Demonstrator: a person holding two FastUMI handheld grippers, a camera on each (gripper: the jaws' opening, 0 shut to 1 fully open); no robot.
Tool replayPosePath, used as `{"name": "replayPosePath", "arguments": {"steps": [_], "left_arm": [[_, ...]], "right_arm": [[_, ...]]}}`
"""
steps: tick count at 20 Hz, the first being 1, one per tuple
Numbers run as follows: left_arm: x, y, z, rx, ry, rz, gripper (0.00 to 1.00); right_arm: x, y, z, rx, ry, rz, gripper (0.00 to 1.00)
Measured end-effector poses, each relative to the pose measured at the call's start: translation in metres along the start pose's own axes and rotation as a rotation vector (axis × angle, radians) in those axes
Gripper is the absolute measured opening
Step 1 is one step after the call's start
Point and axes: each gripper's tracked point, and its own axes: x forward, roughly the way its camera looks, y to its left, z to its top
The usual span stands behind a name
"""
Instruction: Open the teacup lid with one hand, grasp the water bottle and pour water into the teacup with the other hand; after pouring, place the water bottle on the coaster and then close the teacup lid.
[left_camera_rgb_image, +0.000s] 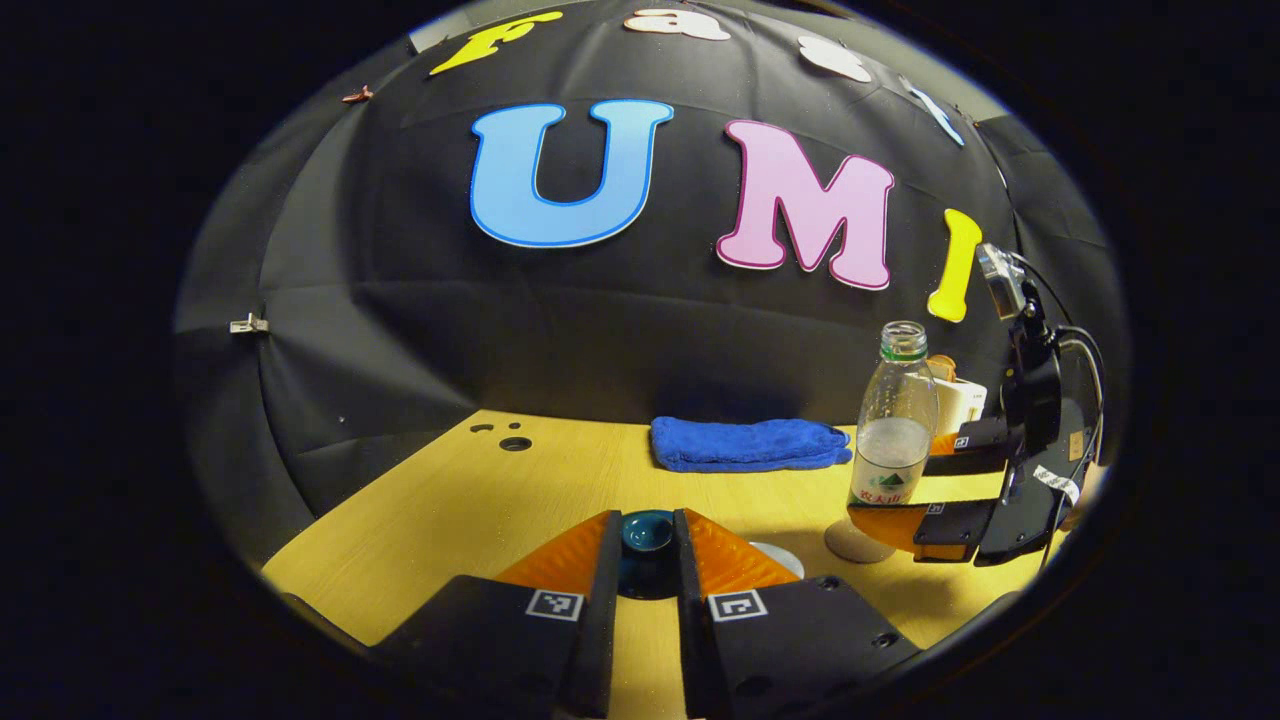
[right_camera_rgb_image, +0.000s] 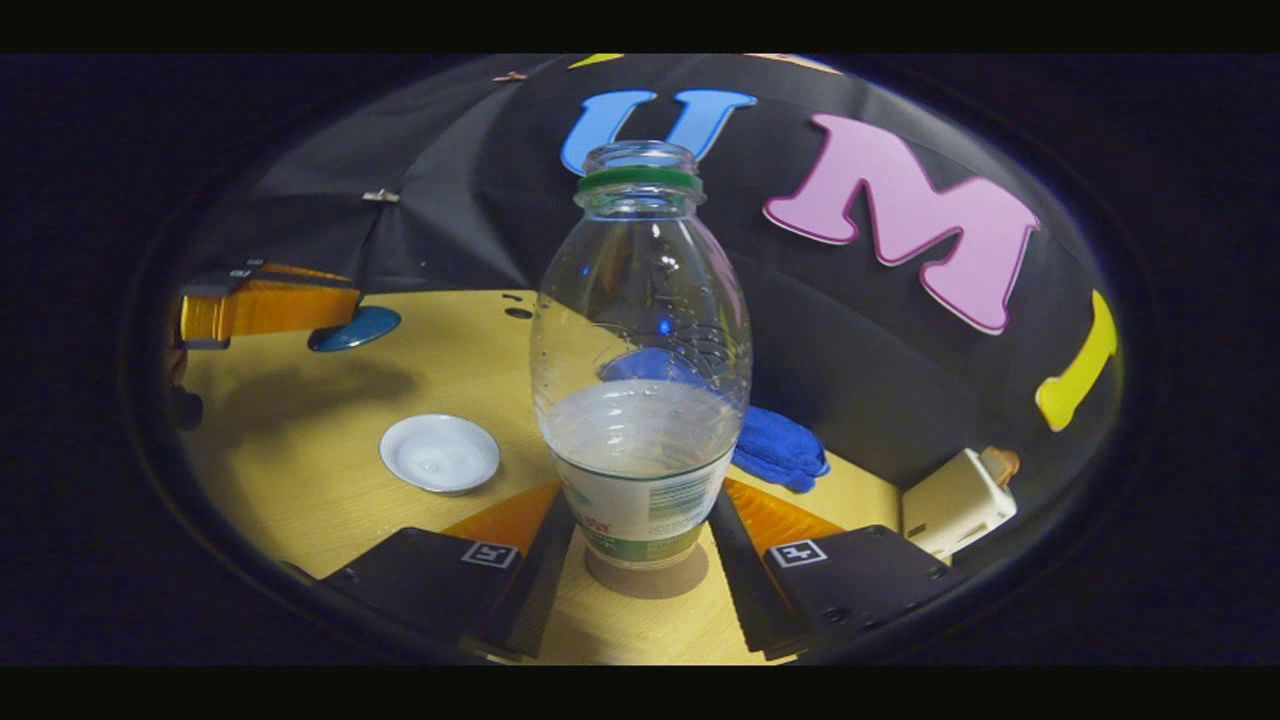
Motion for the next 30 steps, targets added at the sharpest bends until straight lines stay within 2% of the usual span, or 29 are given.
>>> {"name": "replayPosePath", "arguments": {"steps": [3, 5, 6, 8, 10, 11, 12, 14, 15, 16, 21, 23, 25, 26, 27, 30], "left_arm": [[0.005, -0.01, -0.003, -0.01, -0.01, -0.013, 0.31], [0.01, -0.017, -0.006, -0.001, -0.01, -0.024, 0.27], [0.013, -0.02, -0.006, 0.004, -0.01, -0.029, 0.31], [0.017, -0.025, -0.009, 0.005, -0.01, -0.038, 0.28], [0.02, -0.029, -0.012, -0.005, -0.007, -0.044, 0.31], [0.021, -0.03, -0.014, -0.01, -0.004, -0.045, 0.28], [0.023, -0.031, -0.016, -0.012, -0.001, -0.048, 0.31], [0.024, -0.033, -0.02, -0.01, 0.005, -0.051, 0.31], [0.025, -0.034, -0.02, -0.009, 0.005, -0.054, 0.27], [0.026, -0.036, -0.021, -0.007, 0.007, -0.057, 0.31], [0.031, -0.042, -0.024, -0.002, 0.014, -0.071, 0.31], [0.031, -0.044, -0.027, 0.001, 0.023, -0.076, 0.31], [0.032, -0.049, -0.031, 0.002, 0.036, -0.082, 0.27], [0.033, -0.052, -0.033, 0.0, 0.041, -0.087, 0.31], [0.033, -0.055, -0.035, -0.002, 0.047, -0.093, 0.27], [0.035, -0.067, -0.046, -0.001, 0.073, -0.114, 0.27]], "right_arm": [[0.005, -0.015, -0.007, 0.132, -0.013, 0.001, 0.75], [0.012, -0.02, -0.016, 0.178, -0.01, -0.009, 0.76], [0.014, -0.022, -0.019, 0.19, -0.008, -0.013, 0.76], [0.017, -0.023, -0.026, 0.222, -0.005, -0.006, 0.75], [0.017, -0.025, -0.035, 0.247, 0.009, 0.002, 0.75], [0.016, -0.025, -0.038, 0.253, 0.015, 0.004, 0.75], [0.017, -0.027, -0.041, 0.255, 0.013, -0.005, 0.75], [0.017, -0.026, -0.045, 0.28, 0.019, -0.005, 0.75], [0.018, -0.025, -0.048, 0.294, 0.027, -0.003, 0.75], [0.019, -0.026, -0.051, 0.303, 0.03, -0.005, 0.75], [0.019, -0.026, -0.055, 0.344, 0.029, -0.014, 0.76], [0.02, -0.022, -0.063, 0.346, 0.05, -0.003, 0.8], [0.014, -0.018, -0.07, 0.364, 0.071, 0.016, 0.88], [0.014, -0.014, -0.074, 0.377, 0.073, 0.02, 0.99], [0.013, -0.015, -0.076, 0.39, 0.079, 0.017, 0.98], [0.002, -0.009, -0.087, 0.419, 0.099, 0.011, 0.98]]}}
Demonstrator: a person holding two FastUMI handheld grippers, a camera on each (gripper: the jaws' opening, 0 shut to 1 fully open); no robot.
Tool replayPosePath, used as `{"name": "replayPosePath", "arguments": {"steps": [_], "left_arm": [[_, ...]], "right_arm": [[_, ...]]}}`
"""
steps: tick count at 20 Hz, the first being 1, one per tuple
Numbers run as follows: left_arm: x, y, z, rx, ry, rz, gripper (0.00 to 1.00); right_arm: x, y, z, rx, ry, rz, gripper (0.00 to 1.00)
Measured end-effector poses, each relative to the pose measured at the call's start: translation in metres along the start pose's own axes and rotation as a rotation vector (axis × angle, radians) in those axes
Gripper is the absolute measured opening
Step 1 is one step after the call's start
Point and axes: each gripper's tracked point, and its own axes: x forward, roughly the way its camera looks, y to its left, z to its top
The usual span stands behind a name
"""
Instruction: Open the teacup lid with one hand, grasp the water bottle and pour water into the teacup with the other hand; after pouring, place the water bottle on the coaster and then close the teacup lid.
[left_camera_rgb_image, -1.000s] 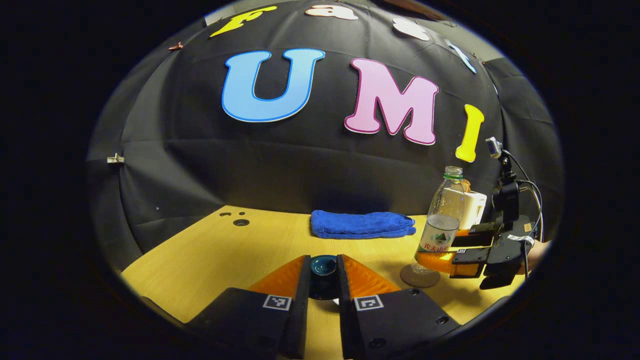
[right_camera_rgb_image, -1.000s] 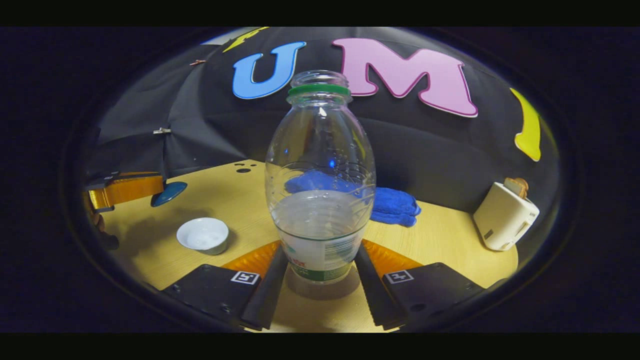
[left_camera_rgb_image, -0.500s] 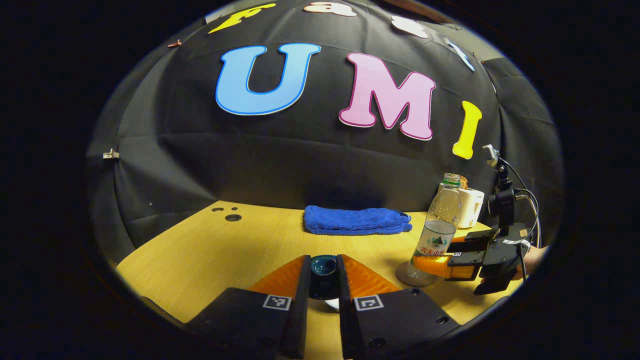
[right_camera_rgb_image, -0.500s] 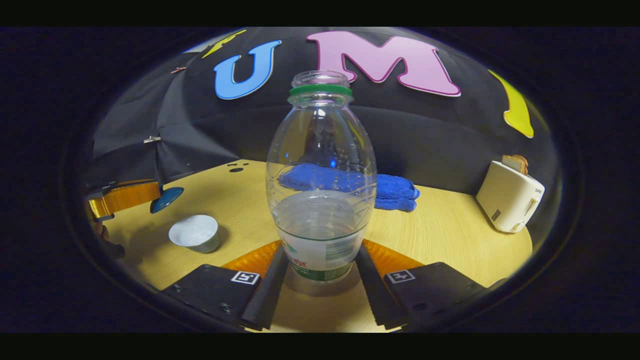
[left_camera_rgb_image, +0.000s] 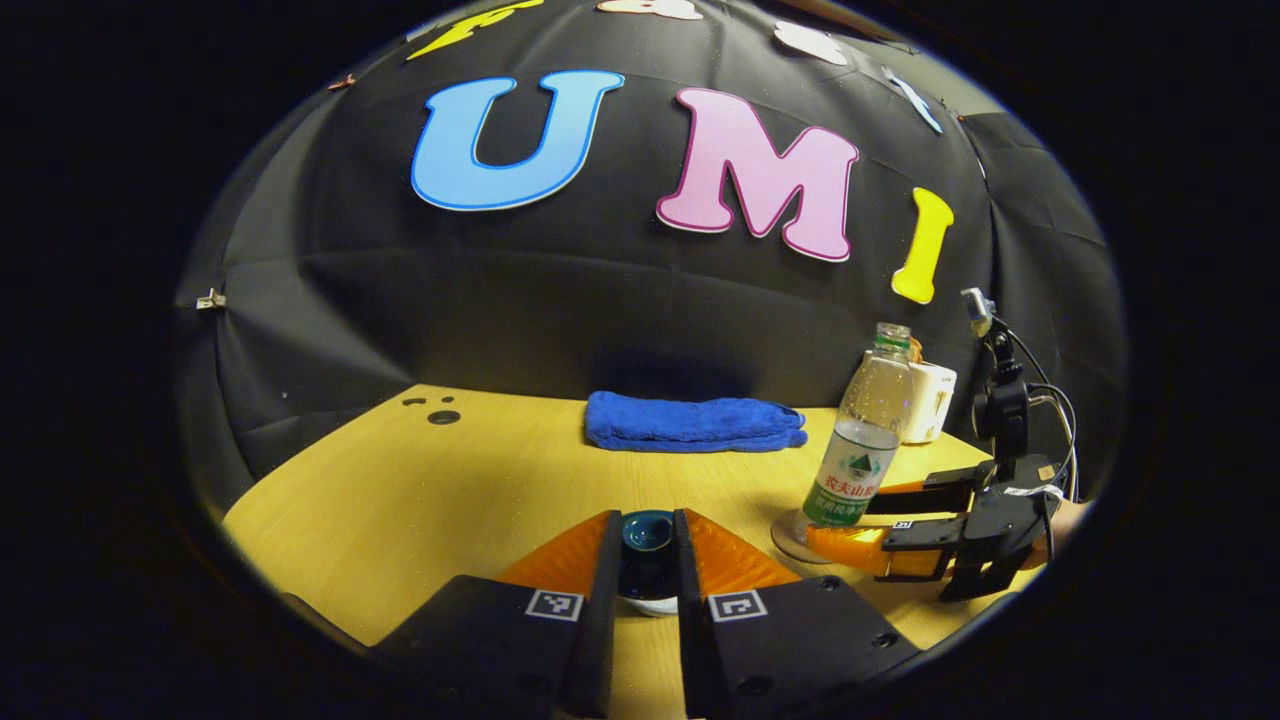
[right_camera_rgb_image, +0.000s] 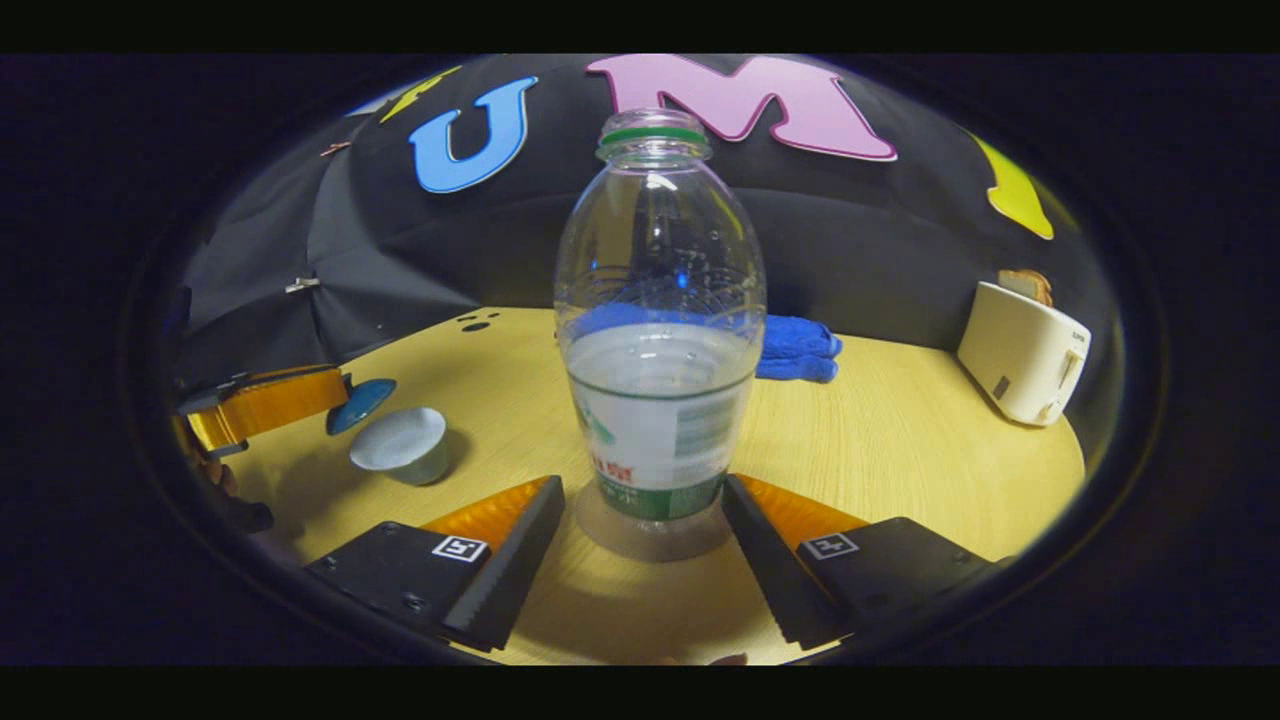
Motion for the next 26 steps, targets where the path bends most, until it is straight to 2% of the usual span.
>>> {"name": "replayPosePath", "arguments": {"steps": [1, 2, 4, 6, 8, 9, 10, 14, 15, 16, 21, 22, 23, 25, 26], "left_arm": [[0.002, -0.003, -0.003, 0.004, 0.009, -0.006, 0.31], [0.005, -0.005, -0.006, 0.01, 0.016, -0.005, 0.31], [0.011, -0.007, -0.014, 0.019, 0.036, -0.003, 0.31], [0.015, -0.01, -0.023, 0.012, 0.058, -0.001, 0.31], [0.017, -0.008, -0.021, 0.023, 0.053, 0.009, 0.31], [0.017, -0.008, -0.022, 0.032, 0.056, 0.011, 0.34], [0.017, -0.009, -0.021, 0.039, 0.058, 0.01, 0.31], [0.017, -0.011, -0.023, 0.063, 0.071, 0.012, 0.31], [0.018, -0.01, -0.024, 0.071, 0.073, 0.016, 0.31], [0.018, -0.01, -0.025, 0.082, 0.08, 0.02, 0.31], [0.022, -0.013, -0.026, 0.124, 0.081, 0.036, 0.35], [0.021, -0.014, -0.028, 0.12, 0.085, 0.031, 0.42], [0.02, -0.017, -0.028, 0.113, 0.088, 0.023, 0.45], [0.017, -0.019, -0.025, 0.104, 0.086, 0.015, 0.7], [0.012, -0.022, -0.018, 0.094, 0.073, 0.009, 0.85]], "right_arm": [[-0.006, 0.001, -0.006, 0.011, 0.009, 0.005, 0.98], [-0.013, 0.003, -0.01, 0.021, 0.017, 0.01, 0.94], [-0.025, 0.0, -0.016, 0.043, 0.023, 0.012, 0.98], [-0.034, -0.006, -0.017, 0.079, 0.024, 0.001, 0.94], [-0.042, -0.015, -0.012, 0.118, 0.005, -0.019, 0.97], [-0.045, -0.018, -0.011, 0.13, -0.003, -0.028, 0.98], [-0.047, -0.021, -0.009, 0.137, -0.009, -0.04, 0.97], [-0.049, -0.03, -0.008, 0.133, -0.016, -0.067, 0.99], [-0.049, -0.031, -0.009, 0.126, -0.016, -0.071, 0.92], [-0.048, -0.031, -0.008, 0.121, -0.017, -0.071, 0.99], [-0.048, -0.028, -0.005, 0.11, -0.029, -0.066, 0.99], [-0.049, -0.029, -0.004, 0.11, -0.034, -0.065, 0.99], [-0.05, -0.028, -0.003, 0.111, -0.036, -0.065, 0.99], [-0.054, -0.03, 0.002, 0.112, -0.045, -0.071, 0.99], [-0.058, -0.03, 0.008, 0.113, -0.055, -0.072, 0.99]]}}
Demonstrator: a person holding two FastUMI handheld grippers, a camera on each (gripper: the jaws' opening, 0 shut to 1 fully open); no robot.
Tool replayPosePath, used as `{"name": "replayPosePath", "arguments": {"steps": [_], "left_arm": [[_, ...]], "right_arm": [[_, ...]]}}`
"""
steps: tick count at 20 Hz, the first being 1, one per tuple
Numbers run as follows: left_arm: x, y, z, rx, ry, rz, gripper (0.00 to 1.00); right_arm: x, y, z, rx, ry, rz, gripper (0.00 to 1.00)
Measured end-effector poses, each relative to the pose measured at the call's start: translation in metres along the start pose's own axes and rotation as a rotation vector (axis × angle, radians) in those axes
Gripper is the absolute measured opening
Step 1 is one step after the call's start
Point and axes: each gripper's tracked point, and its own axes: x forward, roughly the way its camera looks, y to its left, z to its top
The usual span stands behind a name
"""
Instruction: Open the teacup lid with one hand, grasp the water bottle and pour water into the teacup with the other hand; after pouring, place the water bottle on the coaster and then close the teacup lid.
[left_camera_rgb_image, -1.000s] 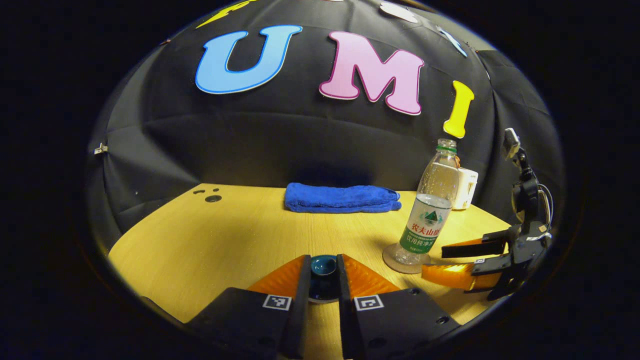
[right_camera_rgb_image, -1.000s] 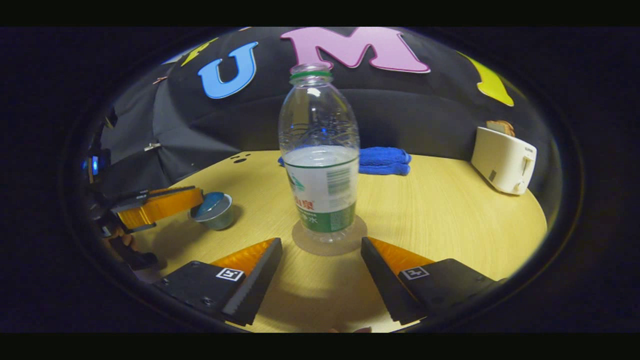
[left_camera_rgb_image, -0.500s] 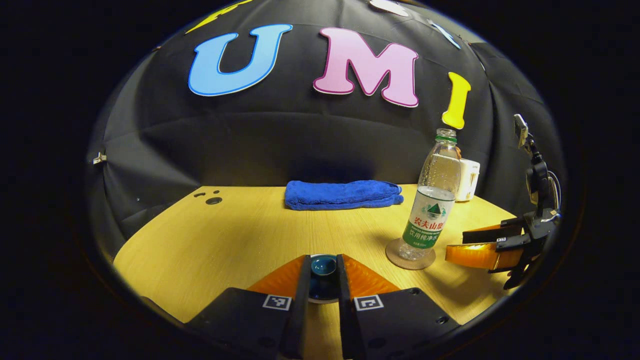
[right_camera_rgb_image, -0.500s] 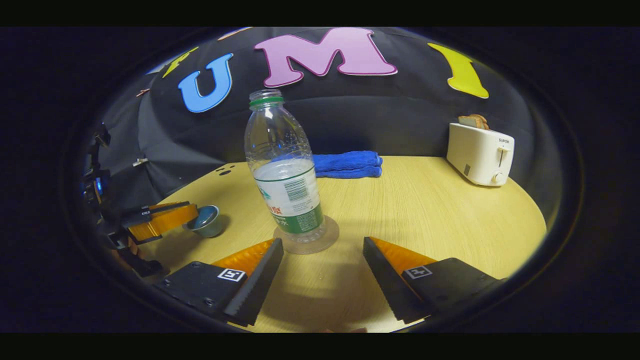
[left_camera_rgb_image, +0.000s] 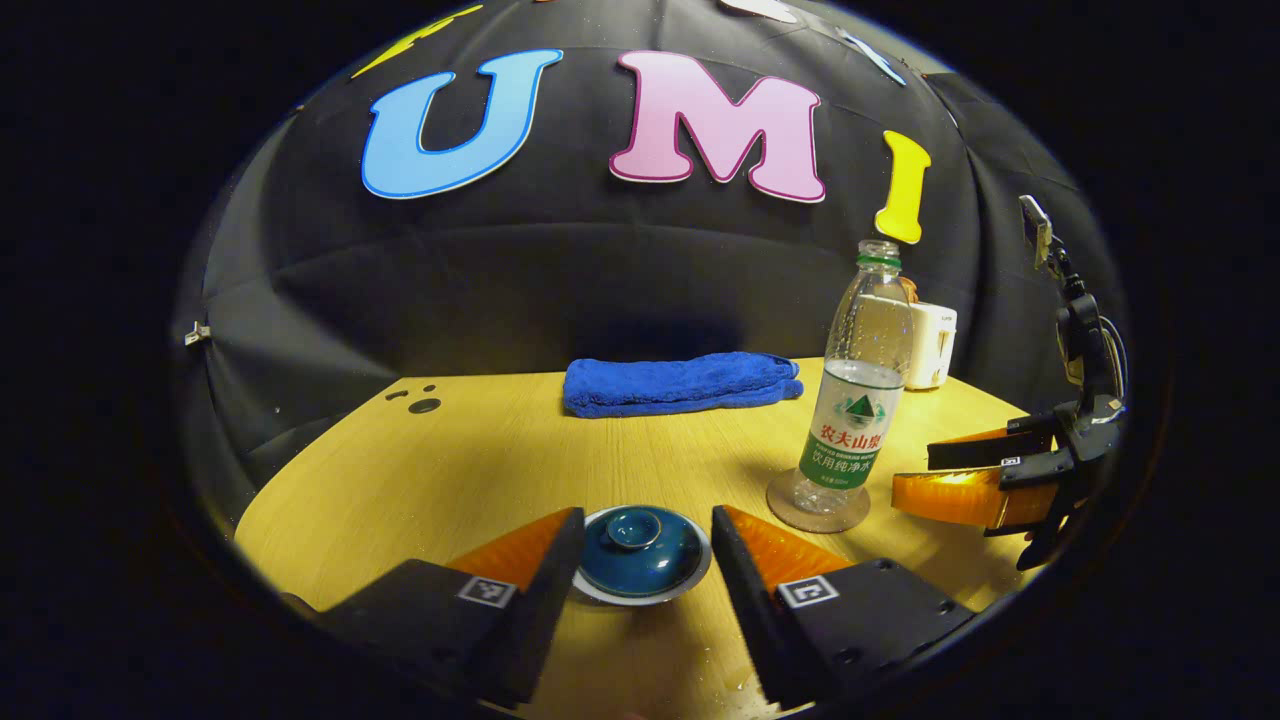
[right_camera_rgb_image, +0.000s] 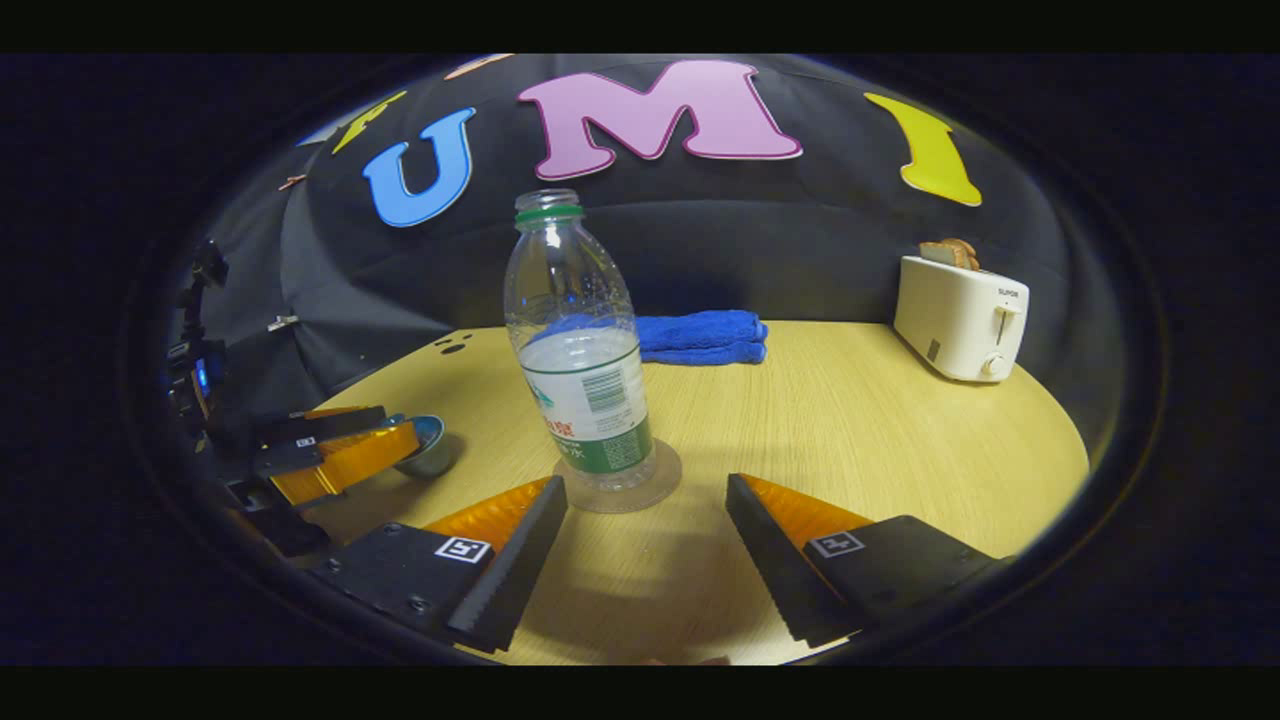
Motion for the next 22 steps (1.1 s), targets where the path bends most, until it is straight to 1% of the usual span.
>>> {"name": "replayPosePath", "arguments": {"steps": [1, 3, 7, 9, 11, 14, 17, 20, 22], "left_arm": [[-0.005, -0.002, 0.008, -0.01, -0.018, -0.002, 0.91], [-0.023, -0.002, 0.029, -0.02, -0.047, 0.004, 0.96], [-0.064, 0.003, 0.082, -0.01, -0.07, 0.027, 0.96], [-0.086, 0.003, 0.112, -0.019, -0.076, 0.026, 0.96], [-0.108, 0.004, 0.148, -0.032, -0.106, 0.025, 0.96], [-0.139, 0.005, 0.196, -0.005, -0.16, 0.025, 0.96], [-0.163, 0.004, 0.226, 0.002, -0.201, 0.024, 0.96], [-0.18, 0.007, 0.239, -0.001, -0.218, 0.032, 0.96], [-0.189, 0.003, 0.244, 0.006, -0.226, 0.019, 0.96]], "right_arm": [[-0.006, 0.002, 0.008, -0.002, -0.017, 0.001, 0.99], [-0.02, 0.005, 0.031, -0.012, -0.059, 0.001, 0.99], [-0.067, 0.026, 0.101, -0.035, -0.175, 0.02, 0.99], [-0.094, 0.032, 0.136, -0.075, -0.224, 0.005, 0.99], [-0.119, 0.035, 0.169, -0.108, -0.267, -0.027, 0.99], [-0.156, 0.044, 0.211, -0.131, -0.327, -0.044, 0.99], [-0.186, 0.05, 0.238, -0.139, -0.363, -0.043, 0.99], [-0.21, 0.047, 0.244, -0.149, -0.375, -0.058, 0.99], [-0.223, 0.047, 0.246, -0.15, -0.386, -0.064, 0.99]]}}
